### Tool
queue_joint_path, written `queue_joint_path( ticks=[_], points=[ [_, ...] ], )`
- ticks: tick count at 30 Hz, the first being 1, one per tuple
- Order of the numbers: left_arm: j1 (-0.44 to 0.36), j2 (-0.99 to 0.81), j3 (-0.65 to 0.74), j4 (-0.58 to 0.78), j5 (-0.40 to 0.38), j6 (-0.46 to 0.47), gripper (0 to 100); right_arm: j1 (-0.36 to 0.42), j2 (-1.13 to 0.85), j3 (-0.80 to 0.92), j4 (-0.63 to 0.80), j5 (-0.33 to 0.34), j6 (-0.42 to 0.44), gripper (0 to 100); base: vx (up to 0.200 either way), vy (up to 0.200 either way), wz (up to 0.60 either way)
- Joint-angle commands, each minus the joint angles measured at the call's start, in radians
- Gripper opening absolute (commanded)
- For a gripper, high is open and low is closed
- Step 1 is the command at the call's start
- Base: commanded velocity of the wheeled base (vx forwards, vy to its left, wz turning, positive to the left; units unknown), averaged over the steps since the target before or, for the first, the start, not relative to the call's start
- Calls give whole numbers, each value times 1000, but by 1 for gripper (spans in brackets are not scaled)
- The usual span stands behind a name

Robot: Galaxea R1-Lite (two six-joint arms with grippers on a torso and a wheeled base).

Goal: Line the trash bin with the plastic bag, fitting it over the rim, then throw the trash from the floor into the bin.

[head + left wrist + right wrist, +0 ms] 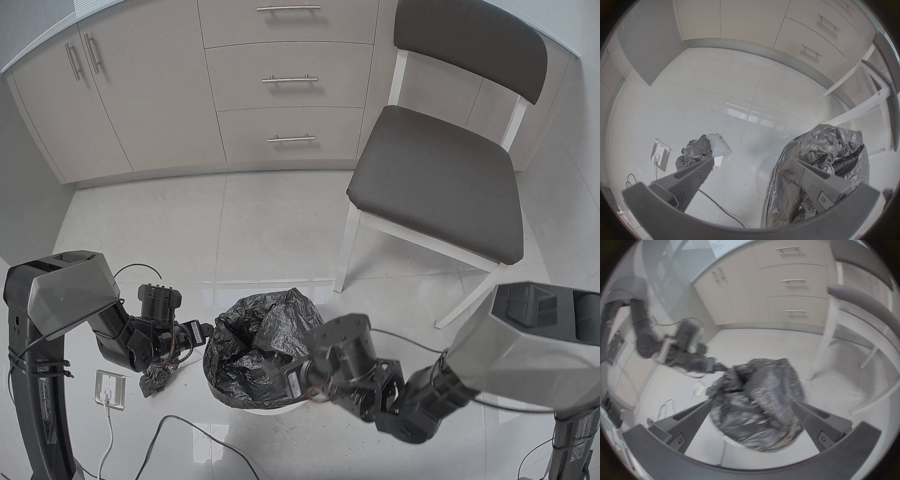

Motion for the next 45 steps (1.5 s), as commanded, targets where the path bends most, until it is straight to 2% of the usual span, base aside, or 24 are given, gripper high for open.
queue_joint_path(
  ticks=[1, 5, 9, 14, 16, 25, 36, 45],
  points=[
    [-1, -11, -1, -1, -1, -3, 100, 163, 8, 115, -97, 25, 17, 100, 0, 0, 0],
    [1, -11, -1, -1, -1, -9, 100, 221, 49, 115, -100, 25, 39, 100, 0, 0, 0],
    [2, -9, -3, -1, -1, -20, 100, 237, 106, 97, -111, 25, 52, 100, 0, 0, 0],
    [1, -9, -3, -1, -1, -23, 100, 203, 178, 37, -137, 24, 51, 100, 0, 0, 0],
    [1, -11, -3, -1, -1, -23, 100, 158, 204, -17, -128, 25, 46, 100, 0, 0, 0],
    [-4, -11, -4, -3, 1, -21, 100, 88, 298, -129, -108, 71, 43, 100, 0, 0, 0],
    [-7, -4, -7, -3, 1, -21, 100, 105, 296, -81, -111, 87, 43, 100, 0, 0, 0],
    [-6, -4, -7, -3, 1, -23, 100, 158, 289, -48, -111, 105, 52, 100, 0, 0, 0]
  ],
)
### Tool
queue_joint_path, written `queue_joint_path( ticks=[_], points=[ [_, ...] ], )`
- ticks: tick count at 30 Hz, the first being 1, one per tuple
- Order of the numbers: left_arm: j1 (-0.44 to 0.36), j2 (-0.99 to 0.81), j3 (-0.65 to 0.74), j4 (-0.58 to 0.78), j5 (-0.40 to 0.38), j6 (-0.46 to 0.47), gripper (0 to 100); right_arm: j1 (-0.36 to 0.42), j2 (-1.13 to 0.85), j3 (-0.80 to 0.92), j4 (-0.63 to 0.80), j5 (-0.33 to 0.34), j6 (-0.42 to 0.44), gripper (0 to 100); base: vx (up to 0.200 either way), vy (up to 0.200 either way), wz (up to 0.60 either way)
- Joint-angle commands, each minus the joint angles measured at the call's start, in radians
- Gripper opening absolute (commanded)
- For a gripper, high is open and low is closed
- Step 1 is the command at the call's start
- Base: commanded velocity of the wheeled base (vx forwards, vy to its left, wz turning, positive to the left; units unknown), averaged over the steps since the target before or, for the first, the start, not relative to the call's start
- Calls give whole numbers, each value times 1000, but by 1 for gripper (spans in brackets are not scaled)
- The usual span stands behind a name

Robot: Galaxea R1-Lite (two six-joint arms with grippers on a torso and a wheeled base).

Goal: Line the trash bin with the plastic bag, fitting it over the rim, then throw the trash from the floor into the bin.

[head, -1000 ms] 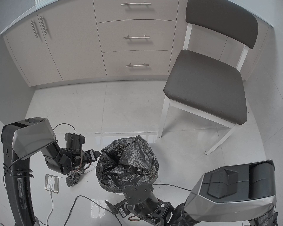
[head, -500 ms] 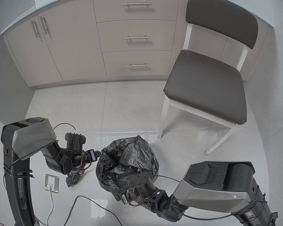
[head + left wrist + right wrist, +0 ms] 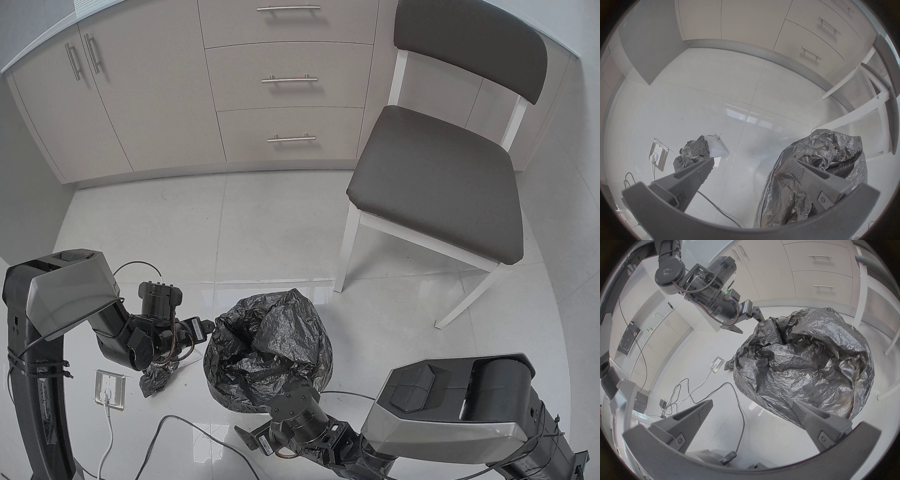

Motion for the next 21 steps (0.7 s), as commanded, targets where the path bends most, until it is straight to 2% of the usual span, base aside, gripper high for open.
queue_joint_path(
  ticks=[1, 11, 21],
  points=[
    [1, 3, 0, -1, 0, -2, 100, 26, -4, 11, 1, -1, 1, 100, 0, 0, 0],
    [1, -3, 2, -1, 0, -1, 100, 52, 10, 7, 1, -1, 3, 100, 0, 0, 0],
    [7, -3, 0, -1, 2, -1, 100, 75, -7, 66, 1, 10, 52, 100, 0, 0, 0]
  ],
)
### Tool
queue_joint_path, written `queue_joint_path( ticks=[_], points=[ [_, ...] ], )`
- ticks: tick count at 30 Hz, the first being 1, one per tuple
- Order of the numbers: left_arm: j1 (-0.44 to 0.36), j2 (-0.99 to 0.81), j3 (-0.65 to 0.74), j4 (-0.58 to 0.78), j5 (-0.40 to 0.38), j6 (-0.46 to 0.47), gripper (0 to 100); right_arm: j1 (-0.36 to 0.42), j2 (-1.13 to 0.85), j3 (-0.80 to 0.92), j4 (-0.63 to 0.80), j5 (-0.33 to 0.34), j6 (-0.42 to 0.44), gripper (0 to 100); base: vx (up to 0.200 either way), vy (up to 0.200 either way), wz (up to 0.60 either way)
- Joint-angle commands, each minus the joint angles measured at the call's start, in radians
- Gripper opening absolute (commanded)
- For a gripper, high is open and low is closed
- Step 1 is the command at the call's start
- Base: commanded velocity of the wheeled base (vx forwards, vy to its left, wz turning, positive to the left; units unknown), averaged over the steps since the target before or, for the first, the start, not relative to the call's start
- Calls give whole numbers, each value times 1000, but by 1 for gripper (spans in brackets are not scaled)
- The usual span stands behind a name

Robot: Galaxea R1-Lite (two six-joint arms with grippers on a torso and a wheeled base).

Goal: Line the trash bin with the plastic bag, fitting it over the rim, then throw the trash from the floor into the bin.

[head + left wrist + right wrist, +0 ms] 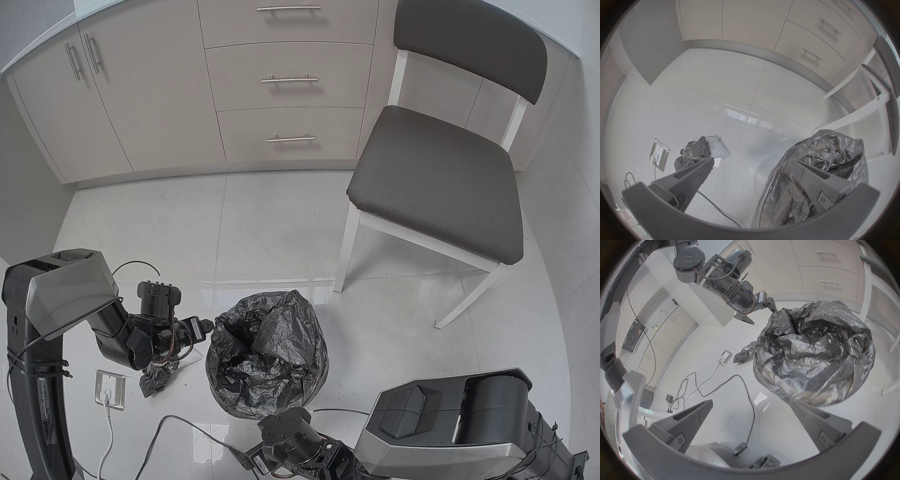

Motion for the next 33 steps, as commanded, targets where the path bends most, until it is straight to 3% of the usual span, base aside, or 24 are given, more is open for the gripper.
queue_joint_path(
  ticks=[1, 6, 16, 21, 33],
  points=[
    [2, -1, 0, -1, 0, 0, 100, 8, -13, 34, -4, 8, 15, 100, 0, 0, 0],
    [0, -1, 2, -1, 0, 0, 100, 18, -26, 76, -9, 13, 63, 100, 0, 0, 0],
    [0, -1, 2, -1, 2, 0, 100, -21, -118, 85, -16, -7, 72, 100, 0, 0, 0],
    [-4, -4, 0, -1, 3, 1, 100, -108, -169, 56, -4, -109, 61, 100, 0, 0, 0],
    [-6, -1, 5, -40, 3, -2, 100, -300, -157, 85, -15, -192, 72, 100, 0, 0, 0]
  ],
)
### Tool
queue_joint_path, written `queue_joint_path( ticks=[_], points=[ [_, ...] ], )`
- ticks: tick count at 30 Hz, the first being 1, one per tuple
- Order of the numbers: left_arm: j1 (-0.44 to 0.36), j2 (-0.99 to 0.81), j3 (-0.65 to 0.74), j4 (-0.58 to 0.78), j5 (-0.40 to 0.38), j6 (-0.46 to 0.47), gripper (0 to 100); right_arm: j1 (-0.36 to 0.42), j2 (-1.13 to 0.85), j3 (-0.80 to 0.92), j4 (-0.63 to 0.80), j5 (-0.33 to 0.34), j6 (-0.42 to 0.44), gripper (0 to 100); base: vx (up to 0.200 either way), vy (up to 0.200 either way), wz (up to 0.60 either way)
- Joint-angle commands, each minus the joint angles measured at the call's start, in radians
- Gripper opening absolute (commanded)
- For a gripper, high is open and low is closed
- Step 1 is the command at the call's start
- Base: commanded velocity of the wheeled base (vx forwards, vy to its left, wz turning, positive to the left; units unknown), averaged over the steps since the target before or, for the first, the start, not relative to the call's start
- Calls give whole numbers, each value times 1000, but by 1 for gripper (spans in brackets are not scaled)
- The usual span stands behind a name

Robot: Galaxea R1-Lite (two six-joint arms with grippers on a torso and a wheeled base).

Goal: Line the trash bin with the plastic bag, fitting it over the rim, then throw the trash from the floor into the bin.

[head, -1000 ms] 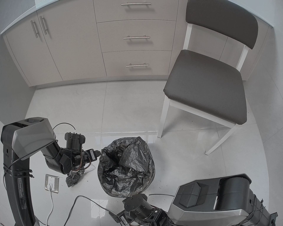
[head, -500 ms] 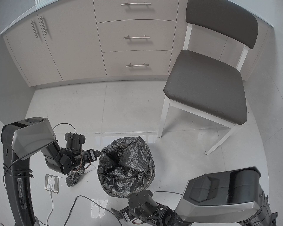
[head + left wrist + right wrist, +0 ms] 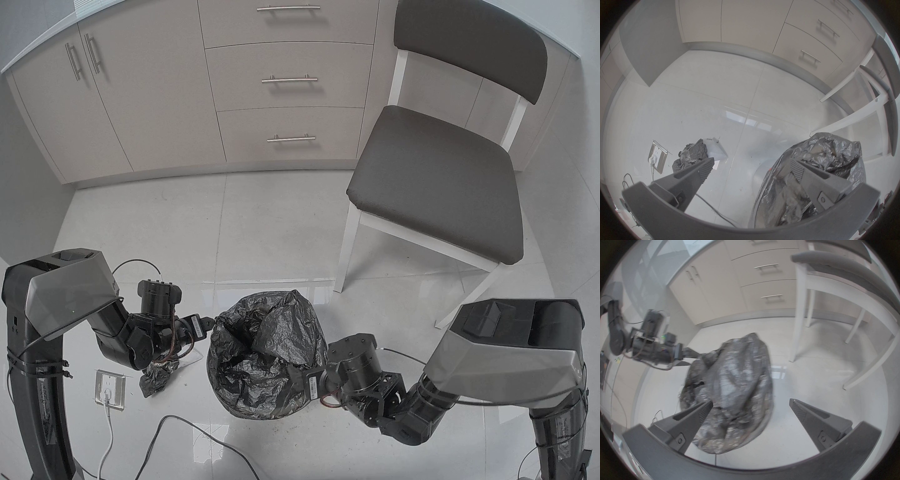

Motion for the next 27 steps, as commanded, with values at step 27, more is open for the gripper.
queue_joint_path(
  ticks=[27],
  points=[
    [0, 7, 9, -33, 4, -2, 100, -68, 46, 115, -25, -102, 26, 100, 0, 0, 0]
  ],
)
